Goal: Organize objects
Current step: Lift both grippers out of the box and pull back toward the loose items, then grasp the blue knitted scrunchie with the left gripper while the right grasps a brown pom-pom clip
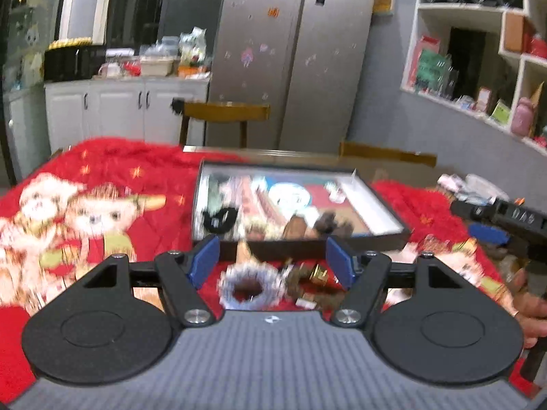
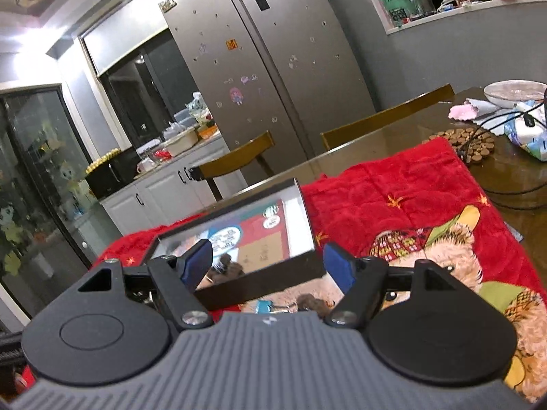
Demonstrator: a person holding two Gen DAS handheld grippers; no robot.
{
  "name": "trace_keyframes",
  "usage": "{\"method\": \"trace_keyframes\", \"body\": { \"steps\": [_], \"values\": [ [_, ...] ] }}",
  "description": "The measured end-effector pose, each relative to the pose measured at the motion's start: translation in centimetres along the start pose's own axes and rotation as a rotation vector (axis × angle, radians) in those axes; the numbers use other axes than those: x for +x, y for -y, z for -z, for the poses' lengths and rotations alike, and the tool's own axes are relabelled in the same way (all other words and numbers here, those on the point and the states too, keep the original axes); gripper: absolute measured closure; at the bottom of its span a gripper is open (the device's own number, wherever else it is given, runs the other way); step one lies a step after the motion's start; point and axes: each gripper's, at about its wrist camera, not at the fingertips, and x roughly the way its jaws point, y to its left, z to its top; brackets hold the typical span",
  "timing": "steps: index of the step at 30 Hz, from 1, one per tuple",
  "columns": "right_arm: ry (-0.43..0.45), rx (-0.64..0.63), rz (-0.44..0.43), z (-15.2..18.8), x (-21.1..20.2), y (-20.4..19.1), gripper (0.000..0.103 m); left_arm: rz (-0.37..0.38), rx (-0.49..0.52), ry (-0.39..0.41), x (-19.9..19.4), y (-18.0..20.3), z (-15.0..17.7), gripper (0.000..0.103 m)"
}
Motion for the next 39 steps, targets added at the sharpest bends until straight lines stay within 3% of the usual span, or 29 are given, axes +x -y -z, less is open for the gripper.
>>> {"method": "trace_keyframes", "body": {
  "steps": [4,9,14,20,25,32,36,39],
  "values": [
    [-0.005,-0.019,0.006,1.3,1.0,0.2,0.022,-0.030,-0.012,-0.058,2.8,-0.3,2.0,0.029],
    [0.010,-0.011,0.024,2.4,1.8,0.8,0.021,-0.096,-0.012,-0.073,6.2,-1.1,3.2,0.029],
    [-0.038,-0.037,0.018,3.6,2.7,0.9,0.021,-0.103,-0.026,-0.114,8.7,-1.7,4.2,0.029],
    [-0.078,-0.080,0.026,4.6,3.6,0.7,0.021,-0.131,-0.002,-0.082,9.2,-1.7,4.9,0.029],
    [-0.134,-0.031,0.026,5.0,4.6,1.7,0.021,-0.178,-0.023,-0.118,10.1,-1.8,5.5,0.029],
    [-0.152,-0.027,0.024,5.1,5.1,2.0,0.021,-0.187,-0.029,-0.100,10.0,-1.5,5.7,0.030],
    [-0.157,-0.018,0.020,5.0,5.2,2.1,0.021,-0.190,-0.015,-0.094,9.9,-1.2,5.9,0.040],
    [-0.156,-0.013,0.018,5.0,5.3,2.2,0.021,-0.211,0.015,-0.096,9.9,-0.7,6.0,0.054]
  ]
}}
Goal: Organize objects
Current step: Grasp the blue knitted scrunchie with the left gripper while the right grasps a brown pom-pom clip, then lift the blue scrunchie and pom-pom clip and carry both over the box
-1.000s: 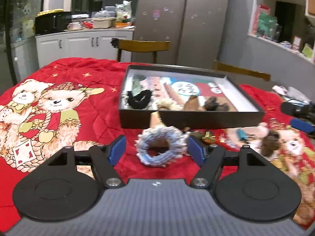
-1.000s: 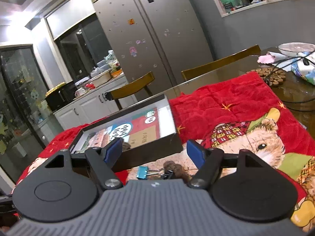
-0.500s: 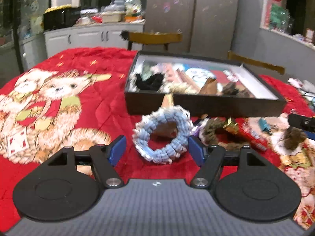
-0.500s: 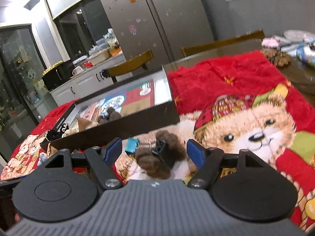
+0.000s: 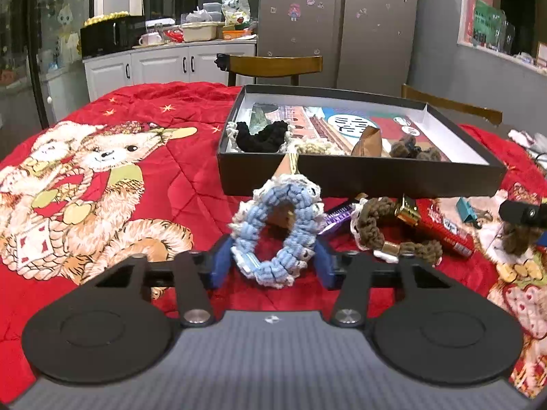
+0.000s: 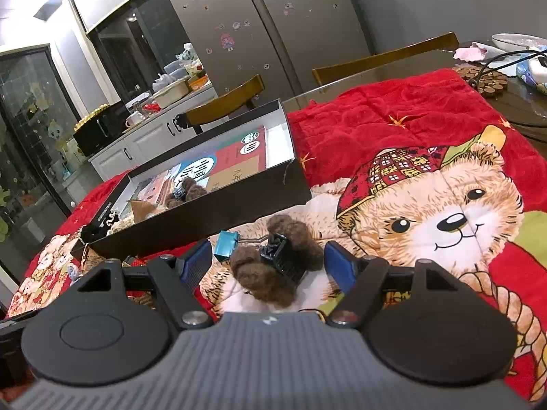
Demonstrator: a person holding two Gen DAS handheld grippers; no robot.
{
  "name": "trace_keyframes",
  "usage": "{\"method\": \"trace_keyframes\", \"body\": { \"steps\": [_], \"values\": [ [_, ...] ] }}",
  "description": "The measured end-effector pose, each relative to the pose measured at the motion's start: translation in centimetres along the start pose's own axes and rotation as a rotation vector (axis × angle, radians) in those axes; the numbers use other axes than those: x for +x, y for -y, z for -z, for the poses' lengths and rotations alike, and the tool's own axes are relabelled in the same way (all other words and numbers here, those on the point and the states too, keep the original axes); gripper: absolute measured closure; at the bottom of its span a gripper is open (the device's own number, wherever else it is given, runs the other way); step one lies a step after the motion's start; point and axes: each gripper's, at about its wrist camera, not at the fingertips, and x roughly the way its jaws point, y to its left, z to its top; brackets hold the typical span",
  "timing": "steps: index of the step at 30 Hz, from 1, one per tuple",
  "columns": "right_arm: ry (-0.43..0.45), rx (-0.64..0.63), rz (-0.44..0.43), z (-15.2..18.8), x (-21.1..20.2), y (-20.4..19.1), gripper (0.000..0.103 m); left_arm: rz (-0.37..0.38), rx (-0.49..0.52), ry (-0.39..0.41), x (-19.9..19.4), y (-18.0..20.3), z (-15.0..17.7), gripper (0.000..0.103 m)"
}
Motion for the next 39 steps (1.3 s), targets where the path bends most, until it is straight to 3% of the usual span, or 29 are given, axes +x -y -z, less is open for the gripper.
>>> {"method": "trace_keyframes", "body": {
  "steps": [4,15,20,22,29,31,39],
  "values": [
    [0.001,-0.001,0.000,0.0,0.0,0.0,0.021,-0.007,-0.003,0.013,-0.2,-0.1,0.1,0.069],
    [-0.010,-0.061,0.025,0.2,0.4,-0.9,0.023,-0.141,-0.085,0.074,-1.2,-0.7,0.2,0.071],
    [0.000,-0.031,0.027,0.2,0.4,-0.4,0.032,-0.169,-0.091,0.074,-1.3,-0.8,0.2,0.071],
    [0.002,-0.029,0.038,0.2,0.4,-0.4,0.044,-0.171,-0.094,0.071,-1.4,-0.9,0.2,0.071],
    [0.006,-0.067,0.080,0.3,0.5,-1.0,0.056,-0.179,-0.088,0.072,-1.4,-0.8,0.3,0.071],
    [0.007,-0.065,0.087,0.3,0.5,-1.0,0.066,-0.182,-0.087,0.071,-1.4,-0.7,0.2,0.071],
    [0.015,-0.059,0.083,0.3,0.4,-0.8,0.072,-0.194,-0.087,0.069,-1.2,-0.7,0.2,0.071]
  ]
}}
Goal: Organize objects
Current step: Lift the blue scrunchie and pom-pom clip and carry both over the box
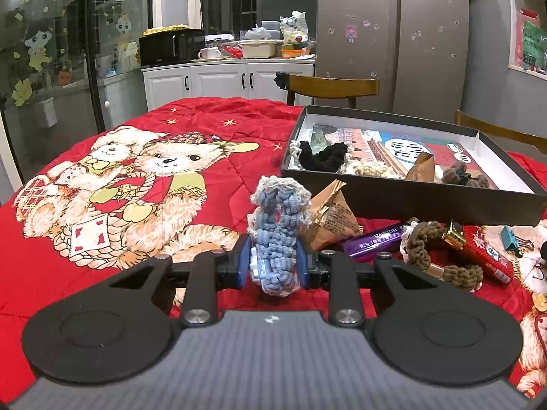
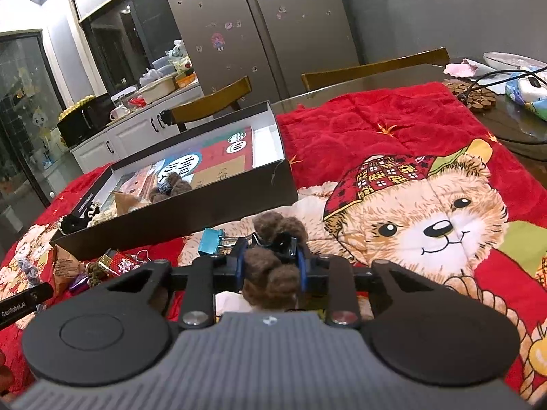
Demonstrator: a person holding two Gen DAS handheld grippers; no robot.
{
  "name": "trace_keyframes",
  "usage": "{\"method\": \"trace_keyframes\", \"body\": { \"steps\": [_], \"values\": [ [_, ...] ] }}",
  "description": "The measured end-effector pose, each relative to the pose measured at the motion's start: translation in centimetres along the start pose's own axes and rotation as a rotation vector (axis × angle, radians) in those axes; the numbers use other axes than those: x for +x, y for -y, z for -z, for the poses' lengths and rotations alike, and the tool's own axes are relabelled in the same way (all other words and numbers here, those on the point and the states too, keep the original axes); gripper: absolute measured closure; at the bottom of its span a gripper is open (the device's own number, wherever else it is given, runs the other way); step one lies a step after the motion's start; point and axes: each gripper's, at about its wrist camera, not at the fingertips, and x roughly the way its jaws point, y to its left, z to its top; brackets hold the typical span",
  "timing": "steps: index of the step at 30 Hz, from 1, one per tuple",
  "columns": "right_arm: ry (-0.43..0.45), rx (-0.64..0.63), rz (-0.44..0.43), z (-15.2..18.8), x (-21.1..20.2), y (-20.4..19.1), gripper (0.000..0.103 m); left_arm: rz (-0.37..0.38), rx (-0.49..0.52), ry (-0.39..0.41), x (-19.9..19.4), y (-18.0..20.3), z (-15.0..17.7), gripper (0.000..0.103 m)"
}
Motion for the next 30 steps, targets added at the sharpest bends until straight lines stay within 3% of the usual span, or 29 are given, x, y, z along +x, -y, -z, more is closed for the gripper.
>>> {"method": "trace_keyframes", "body": {
  "steps": [10,22,30],
  "values": [
    [0.026,0.015,-0.007,0.0,-0.4,0.3,0.072,-0.006,0.005,0.015,-0.2,0.1,0.1,0.071],
    [0.124,-0.034,-0.059,0.1,-2.0,-0.6,0.072,-0.008,0.012,0.019,-0.3,0.3,0.0,0.071],
    [0.025,0.104,-0.128,-0.3,-1.2,0.7,0.072,-0.009,0.001,0.013,-0.6,-0.2,-0.1,0.071]
  ]
}}
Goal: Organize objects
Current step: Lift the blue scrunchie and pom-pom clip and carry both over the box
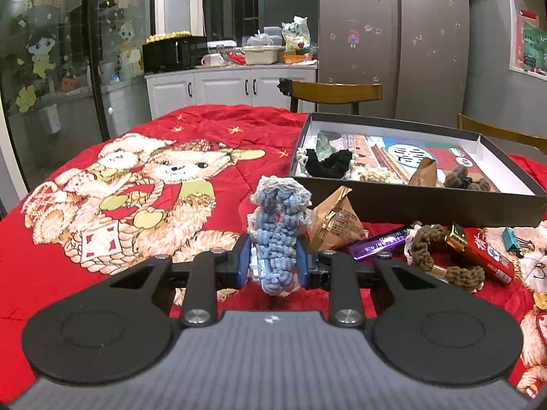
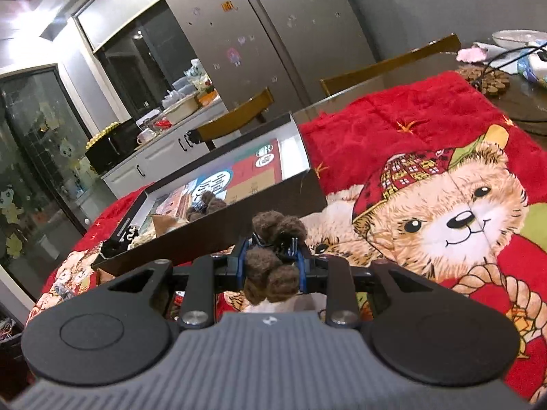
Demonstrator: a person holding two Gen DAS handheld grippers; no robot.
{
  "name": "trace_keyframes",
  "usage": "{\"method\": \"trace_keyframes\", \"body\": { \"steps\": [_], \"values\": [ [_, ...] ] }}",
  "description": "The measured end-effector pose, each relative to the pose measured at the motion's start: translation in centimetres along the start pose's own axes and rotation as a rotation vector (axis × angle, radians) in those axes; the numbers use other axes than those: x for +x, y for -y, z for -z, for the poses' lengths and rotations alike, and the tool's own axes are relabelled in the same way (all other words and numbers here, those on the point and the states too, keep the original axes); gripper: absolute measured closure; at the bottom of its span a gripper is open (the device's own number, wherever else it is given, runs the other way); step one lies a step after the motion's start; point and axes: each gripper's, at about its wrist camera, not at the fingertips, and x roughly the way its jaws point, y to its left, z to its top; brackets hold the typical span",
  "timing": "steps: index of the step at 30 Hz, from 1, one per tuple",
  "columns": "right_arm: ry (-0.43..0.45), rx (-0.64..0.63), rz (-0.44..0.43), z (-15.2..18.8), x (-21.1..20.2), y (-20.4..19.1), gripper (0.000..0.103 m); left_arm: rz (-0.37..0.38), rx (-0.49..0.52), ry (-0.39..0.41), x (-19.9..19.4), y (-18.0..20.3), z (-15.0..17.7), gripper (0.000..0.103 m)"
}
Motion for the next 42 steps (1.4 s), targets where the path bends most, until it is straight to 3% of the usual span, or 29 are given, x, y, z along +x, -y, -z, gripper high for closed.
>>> {"method": "trace_keyframes", "body": {
  "steps": [8,15,24,34,42],
  "values": [
    [-0.022,0.011,-0.031,-0.5,-0.2,-0.8,0.072,0.082,-0.015,0.007,-1.6,-0.6,-0.5,0.071],
    [-0.041,0.052,-0.099,-2.3,-0.1,-1.6,0.072,0.104,0.001,0.055,-3.7,-0.6,-1.6,0.071],
    [-0.009,0.012,-0.140,-5.2,-0.4,-4.3,0.071,0.141,0.007,0.074,-4.5,-1.1,-4.4,0.070],
    [0.025,-0.085,-0.201,-8.6,-0.3,-9.3,0.071,0.182,0.021,0.123,-4.7,-1.1,-9.8,0.070],
    [0.018,-0.061,-0.272,-10.5,1.2,-12.7,0.070,0.189,0.036,0.188,-4.7,-0.5,-15.6,0.070]
  ]
}}
